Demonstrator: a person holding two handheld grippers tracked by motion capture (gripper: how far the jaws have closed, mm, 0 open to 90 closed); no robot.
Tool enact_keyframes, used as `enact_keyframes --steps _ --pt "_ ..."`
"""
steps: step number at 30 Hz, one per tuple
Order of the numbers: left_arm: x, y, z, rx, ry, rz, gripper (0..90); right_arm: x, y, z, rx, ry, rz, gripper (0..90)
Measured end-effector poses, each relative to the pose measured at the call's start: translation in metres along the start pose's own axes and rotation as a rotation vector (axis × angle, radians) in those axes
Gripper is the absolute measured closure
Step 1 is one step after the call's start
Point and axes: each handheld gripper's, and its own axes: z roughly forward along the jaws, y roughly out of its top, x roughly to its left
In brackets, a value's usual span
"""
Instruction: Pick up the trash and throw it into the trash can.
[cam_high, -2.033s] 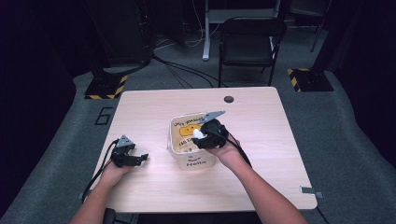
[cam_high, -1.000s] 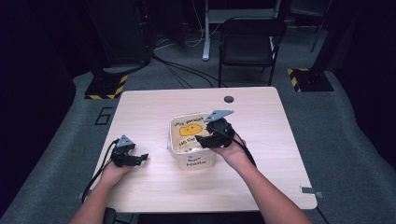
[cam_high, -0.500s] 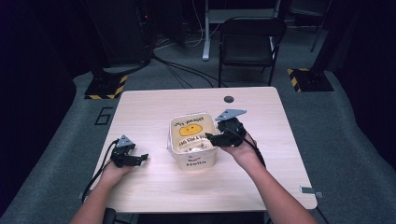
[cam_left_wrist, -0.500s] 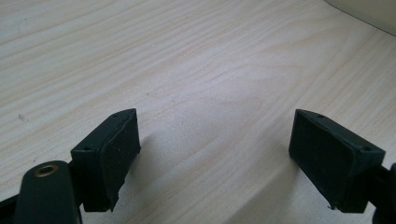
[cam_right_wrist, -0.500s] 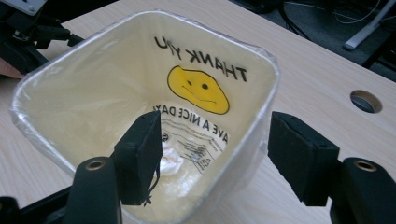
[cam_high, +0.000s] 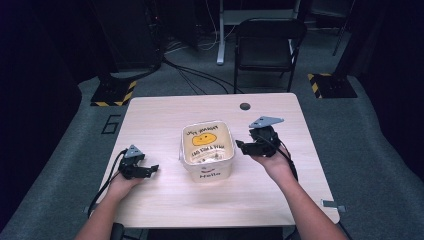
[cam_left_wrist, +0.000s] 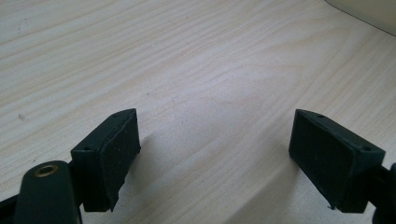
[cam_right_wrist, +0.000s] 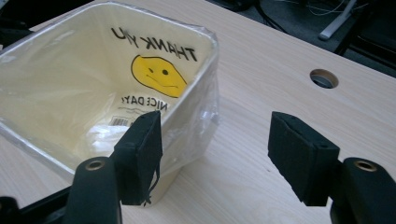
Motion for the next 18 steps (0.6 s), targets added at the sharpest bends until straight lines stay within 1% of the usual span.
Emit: enact_keyframes --steps 8,13,18 --pt "0.000 0.000 0.000 0.000 0.001 -0.002 16.4 -0.011 -0.012 -0.006 -0.004 -0.025 0.023 34.6" --pt "0.000 0.000 0.000 0.000 0.001 -0.003 16.4 -0.015 -0.020 -0.005 0.004 -0.038 0.028 34.6" --pt "0.000 0.000 0.000 0.000 0.002 -0.003 16.4 -0.018 -0.030 -0.004 0.009 -0.047 0.047 34.6"
